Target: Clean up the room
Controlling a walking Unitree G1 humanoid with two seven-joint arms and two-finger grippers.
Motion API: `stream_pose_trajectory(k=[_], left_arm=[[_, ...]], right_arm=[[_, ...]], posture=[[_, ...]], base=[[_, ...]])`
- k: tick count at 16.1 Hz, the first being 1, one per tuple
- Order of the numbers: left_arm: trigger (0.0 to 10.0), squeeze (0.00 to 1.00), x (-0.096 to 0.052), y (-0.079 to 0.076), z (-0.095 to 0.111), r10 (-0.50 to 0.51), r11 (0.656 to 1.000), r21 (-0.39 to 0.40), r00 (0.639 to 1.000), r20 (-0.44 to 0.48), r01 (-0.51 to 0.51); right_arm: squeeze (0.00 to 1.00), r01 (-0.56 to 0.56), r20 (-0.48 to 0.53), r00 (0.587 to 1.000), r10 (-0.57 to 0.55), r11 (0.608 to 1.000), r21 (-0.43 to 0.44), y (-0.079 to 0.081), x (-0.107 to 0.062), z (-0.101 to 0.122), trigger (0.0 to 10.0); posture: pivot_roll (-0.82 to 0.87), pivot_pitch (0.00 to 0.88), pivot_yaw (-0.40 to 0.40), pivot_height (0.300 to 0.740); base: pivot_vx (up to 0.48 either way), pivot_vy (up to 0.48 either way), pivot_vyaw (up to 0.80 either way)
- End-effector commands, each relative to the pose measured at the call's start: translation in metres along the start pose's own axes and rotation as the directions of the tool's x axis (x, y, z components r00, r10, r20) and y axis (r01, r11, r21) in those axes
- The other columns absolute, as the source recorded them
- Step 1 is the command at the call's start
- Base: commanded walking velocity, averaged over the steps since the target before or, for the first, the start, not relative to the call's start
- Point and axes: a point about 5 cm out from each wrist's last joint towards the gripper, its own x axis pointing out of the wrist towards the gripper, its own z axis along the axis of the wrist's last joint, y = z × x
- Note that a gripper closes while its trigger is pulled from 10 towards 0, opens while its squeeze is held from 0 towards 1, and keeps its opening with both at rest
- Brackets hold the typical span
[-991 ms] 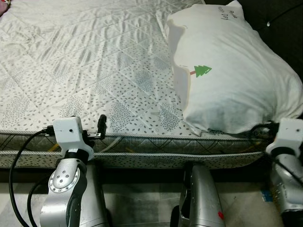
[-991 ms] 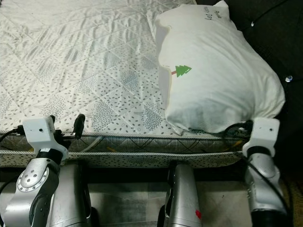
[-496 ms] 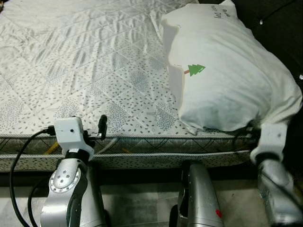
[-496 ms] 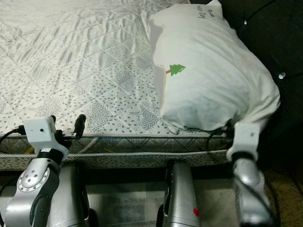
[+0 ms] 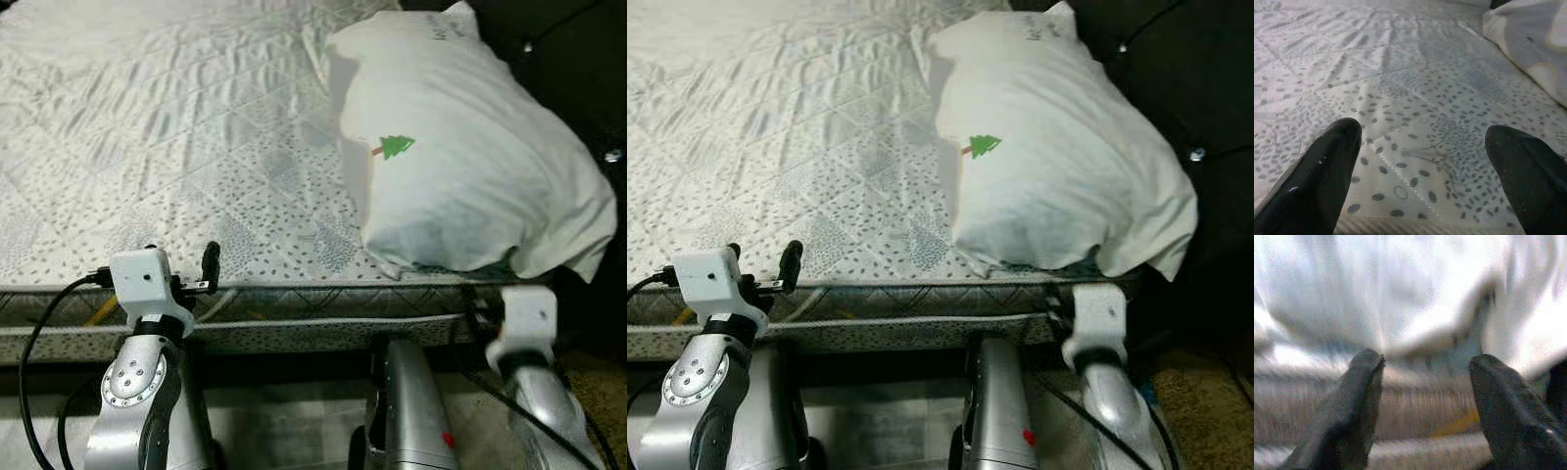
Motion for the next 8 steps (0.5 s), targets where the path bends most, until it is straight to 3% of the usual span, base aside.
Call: stream_pose_trajectory(k=[1, 5, 8], left_arm=[[10.0, 0.0, 0.004, 0.002, 0.002, 0.01, 1.0, 0.004, 1.0, 0.016, -0.01], [10.0, 0.0, 0.017, 0.003, 0.01, 0.017, 1.0, 0.005, 0.998, 0.067, -0.018], [10.0, 0.0, 0.017, -0.006, 0.005, -0.024, 1.0, 0.019, 0.997, 0.068, 0.023]], right_arm=[[1.0, 0.01, 0.044, 0.999, -0.01, 1.0, 0.006, -0.003, 0.008, 0.012, 10.0], [1.0, 0.021, 0.172, 0.984, -0.037, 0.995, 0.094, 0.001, 0.035, 0.051, 10.0], [1.0, -0.066, 0.285, 0.959, 0.004, 0.976, 0.208, 0.024, 0.048, 0.08, 10.0]], posture=[[-0.02, 0.034, -0.09, 0.452], [-0.02, 0.0, -0.086, 0.452], [-0.01, 0.0, -0.073, 0.452]], base=[[0.0, 0.0, 0.0], [0.0, 0.0, 0.0], [0.0, 0.0, 0.0]])
